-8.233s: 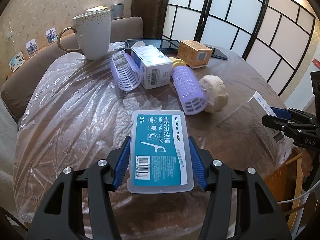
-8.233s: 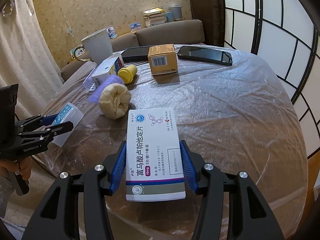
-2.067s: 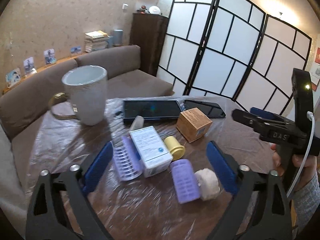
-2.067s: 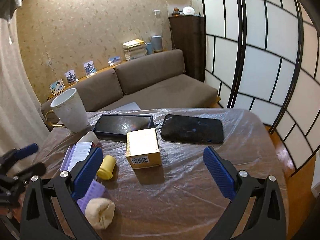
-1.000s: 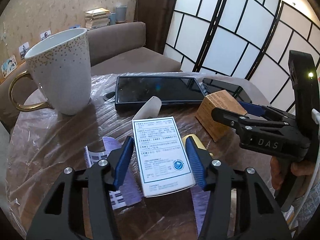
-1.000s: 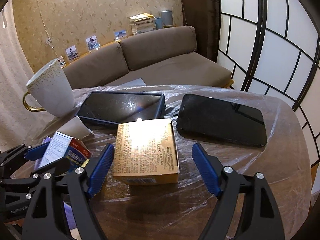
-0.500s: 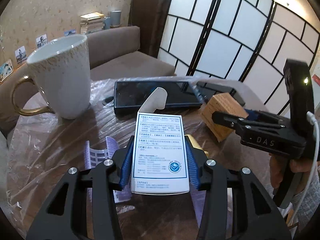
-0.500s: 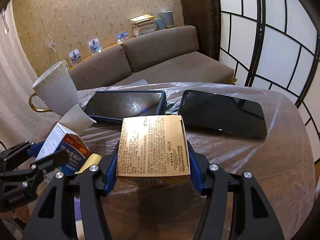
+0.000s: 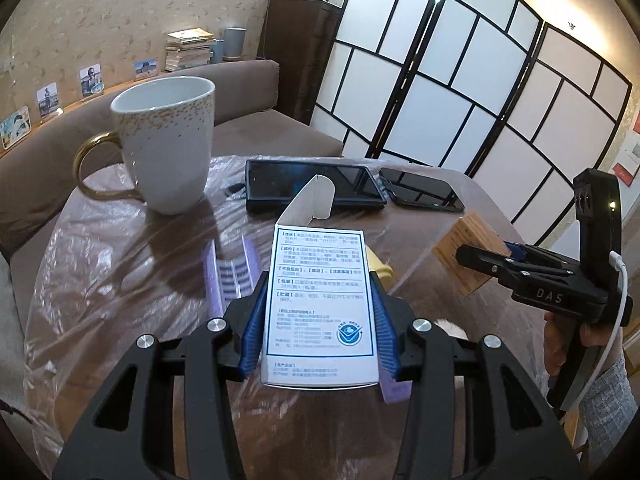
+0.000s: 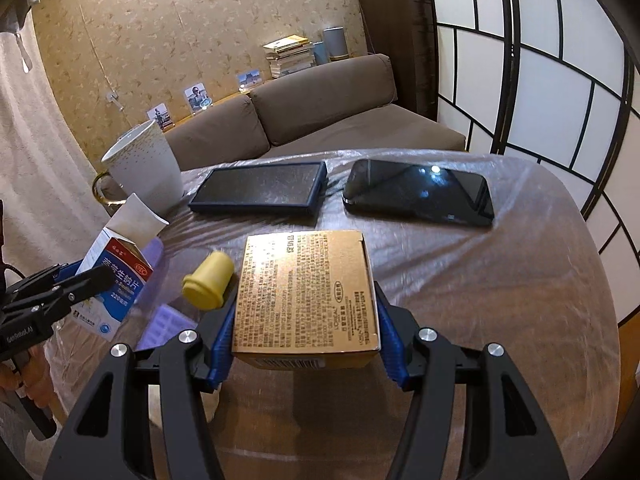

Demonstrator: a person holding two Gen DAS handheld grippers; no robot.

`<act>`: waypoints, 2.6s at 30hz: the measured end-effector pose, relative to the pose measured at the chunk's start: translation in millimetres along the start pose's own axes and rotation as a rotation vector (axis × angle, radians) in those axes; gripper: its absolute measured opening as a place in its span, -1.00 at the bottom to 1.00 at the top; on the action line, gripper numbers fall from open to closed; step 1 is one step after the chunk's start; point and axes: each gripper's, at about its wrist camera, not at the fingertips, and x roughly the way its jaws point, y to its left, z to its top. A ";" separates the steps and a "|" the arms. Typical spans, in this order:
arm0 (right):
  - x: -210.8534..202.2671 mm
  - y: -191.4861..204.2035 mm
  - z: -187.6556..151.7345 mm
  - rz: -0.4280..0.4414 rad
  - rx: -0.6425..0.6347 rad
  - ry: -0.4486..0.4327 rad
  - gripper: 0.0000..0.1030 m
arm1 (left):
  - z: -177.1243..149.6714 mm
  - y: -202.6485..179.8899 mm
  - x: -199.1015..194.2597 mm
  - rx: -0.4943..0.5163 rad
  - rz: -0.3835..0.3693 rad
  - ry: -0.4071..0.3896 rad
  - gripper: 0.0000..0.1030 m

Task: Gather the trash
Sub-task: 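Carry the white box with the left tool while the right tool carries the tan box to the bin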

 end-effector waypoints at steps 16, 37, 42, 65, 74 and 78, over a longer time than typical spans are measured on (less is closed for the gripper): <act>-32.1 12.4 -47.1 0.026 0.034 0.028 0.13 | -34.3 -4.9 -23.6 0.009 0.025 0.007 -0.07; -89.4 26.8 -100.2 0.085 -0.003 0.013 0.13 | -68.9 -7.8 -42.0 0.012 0.059 0.015 -0.07; -98.6 28.0 -109.0 0.089 -0.004 0.017 0.13 | -75.4 -7.0 -40.0 0.014 0.072 0.027 -0.07; -132.9 40.1 -153.0 0.133 -0.044 0.038 0.13 | -112.1 -23.1 -69.5 0.015 0.130 0.013 -0.08; -137.4 47.1 -165.0 0.141 -0.056 0.053 0.13 | -136.2 -27.8 -74.9 -0.001 0.126 0.037 -0.08; -140.4 50.4 -171.2 0.143 -0.060 0.061 0.13 | -144.0 -29.8 -75.9 -0.010 0.119 0.045 -0.08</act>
